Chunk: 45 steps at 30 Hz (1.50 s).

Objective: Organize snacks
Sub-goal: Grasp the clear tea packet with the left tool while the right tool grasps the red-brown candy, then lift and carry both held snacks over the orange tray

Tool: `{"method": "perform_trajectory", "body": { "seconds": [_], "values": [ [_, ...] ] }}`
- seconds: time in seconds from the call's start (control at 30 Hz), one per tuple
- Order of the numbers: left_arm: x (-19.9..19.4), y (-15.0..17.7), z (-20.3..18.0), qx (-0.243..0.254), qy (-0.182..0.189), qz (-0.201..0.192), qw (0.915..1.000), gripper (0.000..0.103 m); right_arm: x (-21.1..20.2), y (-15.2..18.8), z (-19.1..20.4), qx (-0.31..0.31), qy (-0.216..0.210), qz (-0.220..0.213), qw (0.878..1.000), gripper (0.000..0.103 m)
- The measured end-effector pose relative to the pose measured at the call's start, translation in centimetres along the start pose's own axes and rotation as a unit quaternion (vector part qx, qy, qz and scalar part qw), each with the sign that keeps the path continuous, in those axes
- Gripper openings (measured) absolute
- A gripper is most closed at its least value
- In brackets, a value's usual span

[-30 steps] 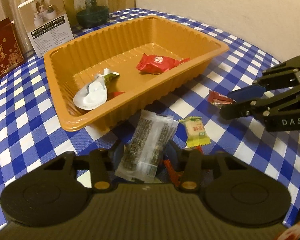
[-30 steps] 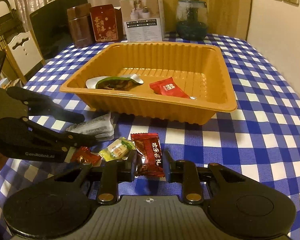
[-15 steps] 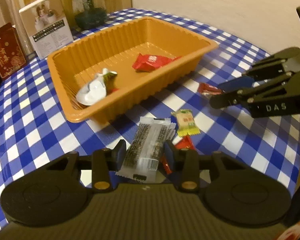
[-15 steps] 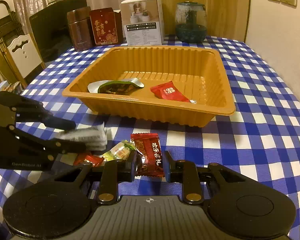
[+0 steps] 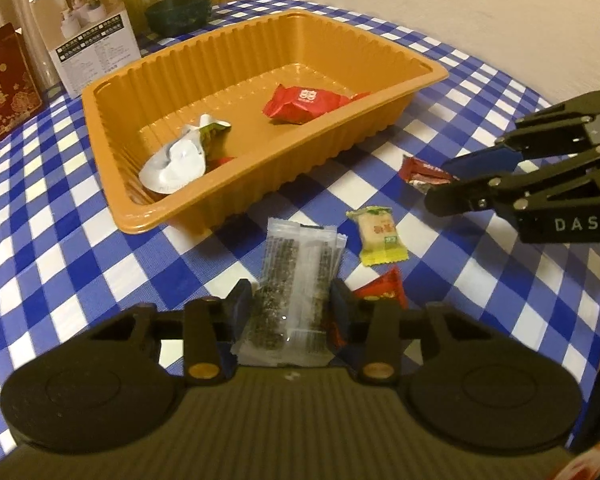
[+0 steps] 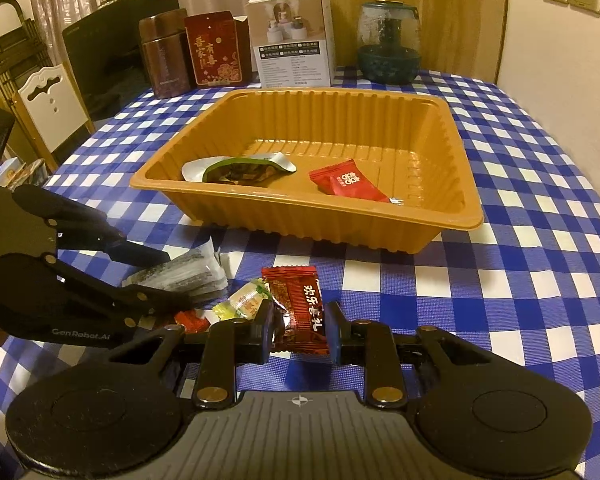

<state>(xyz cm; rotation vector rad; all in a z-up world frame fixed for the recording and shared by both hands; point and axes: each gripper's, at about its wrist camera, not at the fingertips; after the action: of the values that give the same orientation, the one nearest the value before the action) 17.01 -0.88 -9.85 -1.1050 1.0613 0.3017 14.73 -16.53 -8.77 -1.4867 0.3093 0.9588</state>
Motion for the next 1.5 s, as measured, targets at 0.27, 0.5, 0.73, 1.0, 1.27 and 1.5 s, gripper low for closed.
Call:
{"method": "perform_trajectory", "body": {
  "seconds": [0.27, 0.5, 0.73, 1.0, 1.27, 1.5],
  "values": [
    [-2.2, 0.3, -0.8, 0.021, -0.001, -0.013, 0.9997, 0.038, -1.1, -0.2, -0.2, 0.008, 0.002, -0.014, 1.0, 0.027],
    [-5.4, -0.1, -1.6, -0.006, 0.004, -0.054, 0.9985, 0.038, -3.1, -0.5, -0.4, 0.025, 0.003, -0.046, 0.999, 0.027],
    [-7.6, -2.0, -1.2, -0.043, -0.026, -0.099, 0.9938, 0.038, -4.5, -2.2, -1.2, 0.052, 0.015, -0.095, 0.994, 0.027],
    [-6.5, -4.9, 1.0, -0.096, -0.072, -0.11, 0.9867, 0.038, -4.2, -4.4, -2.1, 0.076, 0.019, -0.115, 0.99, 0.027],
    [-4.9, -6.1, 0.8, -0.109, -0.077, -0.107, 0.9853, 0.038, -3.8, -5.1, -2.8, 0.088, 0.021, -0.118, 0.989, 0.027],
    [-4.2, -6.4, 0.6, -0.112, -0.075, -0.104, 0.9853, 0.038, -3.6, -5.3, -3.4, 0.095, 0.027, -0.118, 0.988, 0.027]
  ]
}}
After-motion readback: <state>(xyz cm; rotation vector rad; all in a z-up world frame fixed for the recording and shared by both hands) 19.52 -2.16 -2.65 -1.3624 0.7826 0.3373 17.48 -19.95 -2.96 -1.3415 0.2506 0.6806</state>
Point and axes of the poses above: each gripper's, at about its wrist camera, not at the fingertips, and x roughly the way its jaws point, z to its left, y to its underside, and after that the axes turned 2 degrees about x, right-handed
